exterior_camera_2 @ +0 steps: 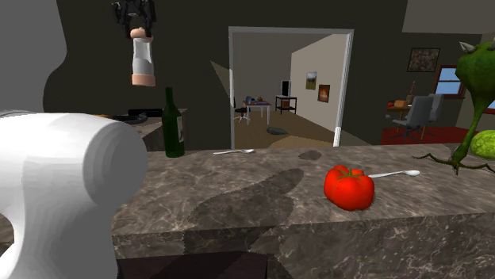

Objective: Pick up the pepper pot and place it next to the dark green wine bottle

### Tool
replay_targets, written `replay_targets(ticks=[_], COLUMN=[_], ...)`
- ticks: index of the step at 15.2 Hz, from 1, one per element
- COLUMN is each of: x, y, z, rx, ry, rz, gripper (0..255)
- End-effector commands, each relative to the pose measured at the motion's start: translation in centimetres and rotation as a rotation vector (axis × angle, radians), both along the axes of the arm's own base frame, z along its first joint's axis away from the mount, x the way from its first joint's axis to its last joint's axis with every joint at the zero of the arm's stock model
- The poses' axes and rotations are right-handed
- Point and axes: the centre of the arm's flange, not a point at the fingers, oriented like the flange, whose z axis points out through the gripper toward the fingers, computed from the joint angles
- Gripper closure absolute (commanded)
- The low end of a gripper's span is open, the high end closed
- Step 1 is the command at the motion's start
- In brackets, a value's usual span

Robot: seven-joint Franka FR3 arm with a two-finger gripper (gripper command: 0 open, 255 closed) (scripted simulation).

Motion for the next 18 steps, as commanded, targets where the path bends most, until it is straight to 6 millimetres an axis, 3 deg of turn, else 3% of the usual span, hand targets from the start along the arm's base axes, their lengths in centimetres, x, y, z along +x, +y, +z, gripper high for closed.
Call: replay_targets(ticks=[1, 18], x=[0.0, 0.0], y=[0.0, 0.0], z=[-1.1, -10.1], rx=[0.000, 0.000], ry=[-0.001, -0.001], rz=[0.000, 0.000], gripper=[255, 255])
